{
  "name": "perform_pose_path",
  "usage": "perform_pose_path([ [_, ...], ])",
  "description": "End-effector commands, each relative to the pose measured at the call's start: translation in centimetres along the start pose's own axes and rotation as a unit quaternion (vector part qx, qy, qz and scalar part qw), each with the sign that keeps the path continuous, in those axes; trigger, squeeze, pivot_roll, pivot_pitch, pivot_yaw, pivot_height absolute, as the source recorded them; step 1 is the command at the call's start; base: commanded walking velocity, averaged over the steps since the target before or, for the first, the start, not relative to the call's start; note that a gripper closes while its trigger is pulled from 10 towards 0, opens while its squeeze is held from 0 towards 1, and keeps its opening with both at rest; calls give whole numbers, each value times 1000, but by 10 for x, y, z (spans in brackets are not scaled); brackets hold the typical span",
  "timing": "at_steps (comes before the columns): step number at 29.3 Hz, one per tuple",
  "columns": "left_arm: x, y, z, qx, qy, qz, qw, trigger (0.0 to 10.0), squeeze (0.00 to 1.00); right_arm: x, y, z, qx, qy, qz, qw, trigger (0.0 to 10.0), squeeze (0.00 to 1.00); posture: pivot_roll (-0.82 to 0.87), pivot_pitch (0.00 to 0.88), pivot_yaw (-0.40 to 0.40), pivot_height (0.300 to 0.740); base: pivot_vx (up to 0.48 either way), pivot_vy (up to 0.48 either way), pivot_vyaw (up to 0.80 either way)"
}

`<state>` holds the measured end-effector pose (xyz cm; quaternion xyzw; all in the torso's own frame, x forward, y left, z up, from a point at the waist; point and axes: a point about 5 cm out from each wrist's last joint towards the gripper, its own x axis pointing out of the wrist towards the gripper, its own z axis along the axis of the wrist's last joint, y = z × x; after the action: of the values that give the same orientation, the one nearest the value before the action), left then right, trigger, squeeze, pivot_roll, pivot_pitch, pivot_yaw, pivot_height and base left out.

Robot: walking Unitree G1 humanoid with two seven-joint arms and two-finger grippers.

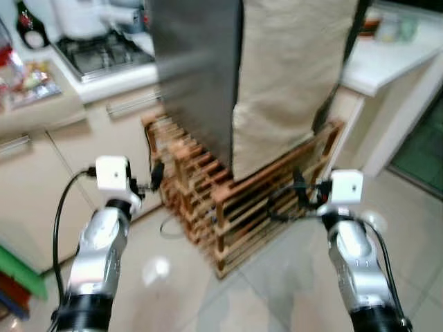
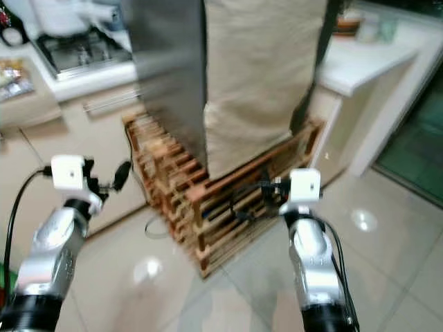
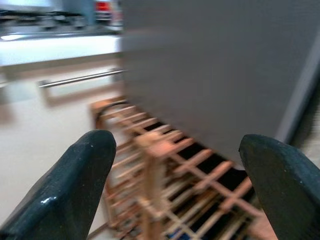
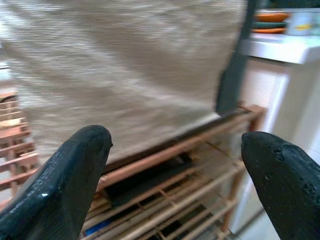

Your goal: Restocking fridge

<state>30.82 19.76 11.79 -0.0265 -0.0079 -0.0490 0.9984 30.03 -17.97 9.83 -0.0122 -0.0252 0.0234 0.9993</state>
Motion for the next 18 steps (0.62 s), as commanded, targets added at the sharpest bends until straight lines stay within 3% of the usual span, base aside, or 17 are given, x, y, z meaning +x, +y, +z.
perform_pose_path([
  [1, 4, -8, 0, -11, 1, -21, 1000, 10000, 0, 5, -2, 7, -4, -13, 0, 1000, 10000, 0, -122, 0, 51, 740, 0, 0, -712],
  [7, 5, -13, 1, -24, -12, -25, 999, 10000, 0, 8, 2, 8, -4, -13, 10, 1000, 10000, 0, -116, 0, 38, 740, 0, 0, -712],
  [13, 3, -8, 7, -17, -36, -2, 999, 10000, 0, 8, 8, 9, -17, -22, 25, 999, 10000, 0, -118, 0, 38, 740, 0, 0, -706],
  [16, 2, -5, 14, 8, -58, 17, 998, 10000, 0, 9, 10, 14, -19, -38, 31, 999, 10000, 0, -118, 0, 37, 740, 0, 0, 0],
  [18, 6, -8, 19, 4, -63, 15, 998, 10000, 0, 10, 11, 18, -21, -45, 35, 998, 10000, 0, -118, 0, 35, 740, 0, 0, 0],
])
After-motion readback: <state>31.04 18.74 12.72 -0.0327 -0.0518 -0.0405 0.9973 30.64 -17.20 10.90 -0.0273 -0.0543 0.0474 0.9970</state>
